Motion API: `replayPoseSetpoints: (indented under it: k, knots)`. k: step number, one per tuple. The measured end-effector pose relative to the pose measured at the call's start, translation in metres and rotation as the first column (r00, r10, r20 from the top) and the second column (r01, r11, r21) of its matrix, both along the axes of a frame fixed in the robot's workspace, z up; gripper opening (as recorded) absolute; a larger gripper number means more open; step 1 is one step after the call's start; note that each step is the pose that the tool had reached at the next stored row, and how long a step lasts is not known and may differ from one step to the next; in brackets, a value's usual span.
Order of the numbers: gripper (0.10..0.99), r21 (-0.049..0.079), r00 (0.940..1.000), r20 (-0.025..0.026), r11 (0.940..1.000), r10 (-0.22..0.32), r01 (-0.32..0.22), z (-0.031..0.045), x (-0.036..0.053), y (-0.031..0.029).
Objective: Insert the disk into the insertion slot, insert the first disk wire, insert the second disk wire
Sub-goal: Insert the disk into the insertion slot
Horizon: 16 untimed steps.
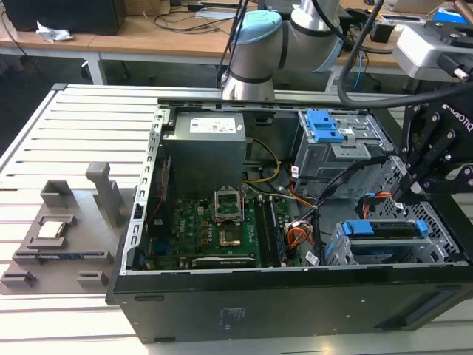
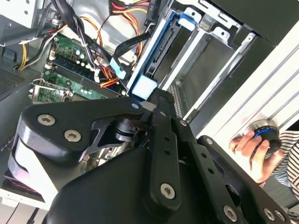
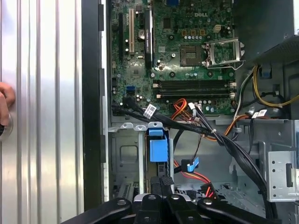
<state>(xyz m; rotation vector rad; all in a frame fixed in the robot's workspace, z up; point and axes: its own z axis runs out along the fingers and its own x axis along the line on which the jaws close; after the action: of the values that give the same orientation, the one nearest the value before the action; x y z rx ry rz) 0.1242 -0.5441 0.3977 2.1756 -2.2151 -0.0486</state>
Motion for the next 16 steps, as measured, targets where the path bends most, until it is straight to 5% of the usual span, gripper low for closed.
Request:
replayPoseSetpoints:
  k: [5, 16]
  knots:
    - [0.106, 0.0, 1.0, -0.0077, 1.0, 0.0, 0.0, -0.0141, 0.0025, 0.0]
    - [0.106, 0.0, 0.9997, -0.0224, 1.0, 0.0, 0.0, -0.0281, 0.0207, 0.0]
